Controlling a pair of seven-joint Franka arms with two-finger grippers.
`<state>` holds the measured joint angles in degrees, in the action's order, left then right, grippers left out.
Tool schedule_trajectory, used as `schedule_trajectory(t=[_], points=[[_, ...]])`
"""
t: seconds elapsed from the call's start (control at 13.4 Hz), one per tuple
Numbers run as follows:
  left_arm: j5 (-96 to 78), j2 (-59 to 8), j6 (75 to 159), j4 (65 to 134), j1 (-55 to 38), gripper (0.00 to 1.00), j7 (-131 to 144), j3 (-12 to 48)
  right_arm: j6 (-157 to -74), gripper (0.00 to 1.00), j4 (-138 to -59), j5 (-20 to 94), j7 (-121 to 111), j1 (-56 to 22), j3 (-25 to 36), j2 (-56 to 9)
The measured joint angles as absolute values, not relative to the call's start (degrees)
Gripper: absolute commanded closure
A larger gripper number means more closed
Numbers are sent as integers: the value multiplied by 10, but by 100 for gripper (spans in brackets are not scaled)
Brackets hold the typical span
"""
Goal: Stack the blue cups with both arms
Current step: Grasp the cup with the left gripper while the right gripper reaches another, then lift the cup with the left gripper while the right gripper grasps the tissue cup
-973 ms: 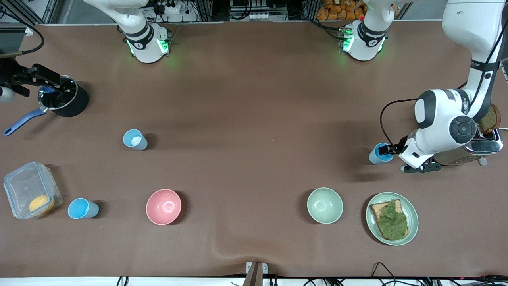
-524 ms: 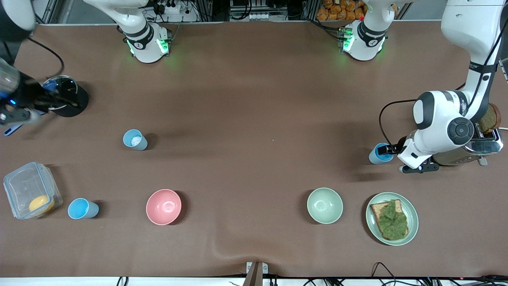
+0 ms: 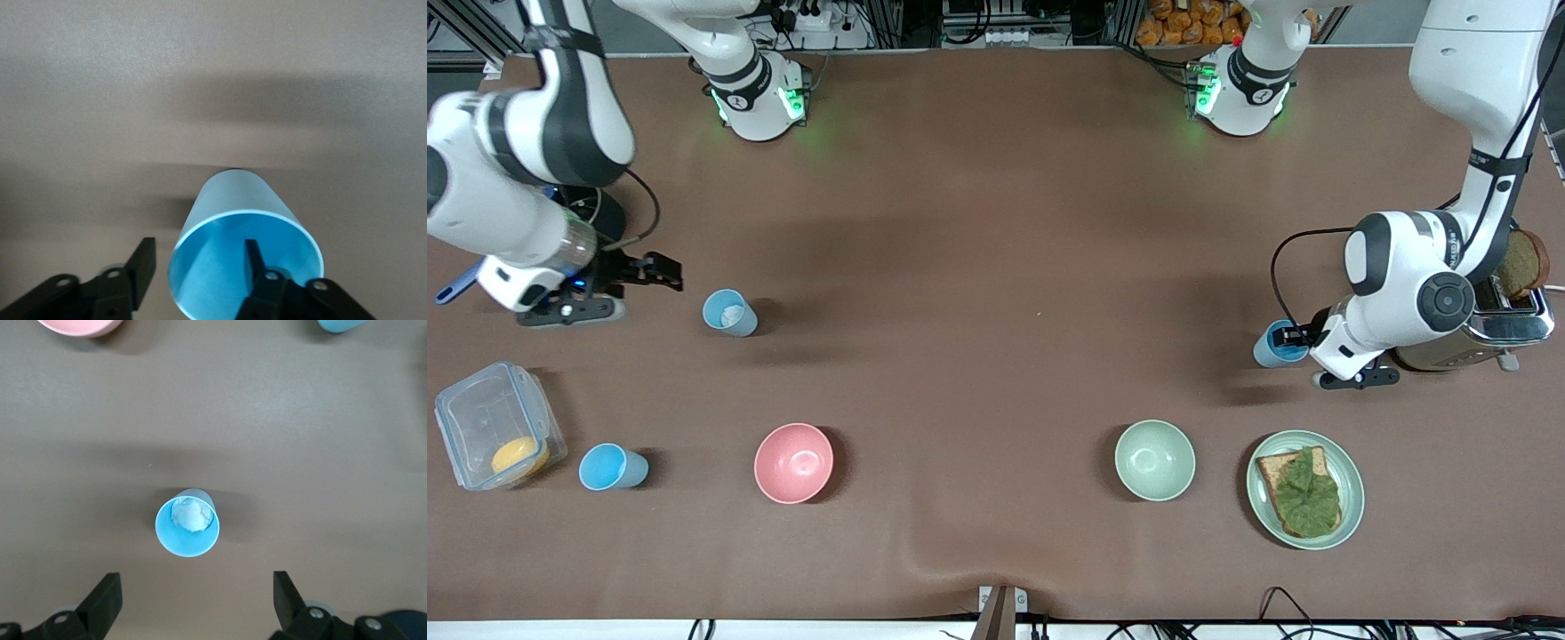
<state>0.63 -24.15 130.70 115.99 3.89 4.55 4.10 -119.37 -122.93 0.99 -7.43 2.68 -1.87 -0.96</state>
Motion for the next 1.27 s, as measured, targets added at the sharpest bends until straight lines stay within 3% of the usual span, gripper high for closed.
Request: schedule_trajectory(t=[0.3, 0.67, 0.97, 1.05, 1.12, 1.27], points=[[6, -244, 1308, 1160, 39, 100, 46, 41, -1298, 0, -1305, 10, -74, 27, -17, -26], [6, -245, 1308, 1159, 38, 100, 46, 44, -1396, 0, -1317, 10, -104, 49, -12, -101], [5, -220, 1278, 1146, 38, 100, 46, 52, -1417, 0, -1317, 10, -115, 56, -12, -132], [-2, -202, 1253, 1138, 38, 100, 57, 64, -1417, 4, -1317, 10, -115, 56, -12, -132], [-8, -180, 1219, 1128, 38, 100, 83, 84, -1418, 21, -1317, 10, -115, 56, -13, -133], [-10, -134, 1150, 1099, 35, 100, 137, 128, -1419, 75, -1317, 10, -115, 56, -14, -137]])
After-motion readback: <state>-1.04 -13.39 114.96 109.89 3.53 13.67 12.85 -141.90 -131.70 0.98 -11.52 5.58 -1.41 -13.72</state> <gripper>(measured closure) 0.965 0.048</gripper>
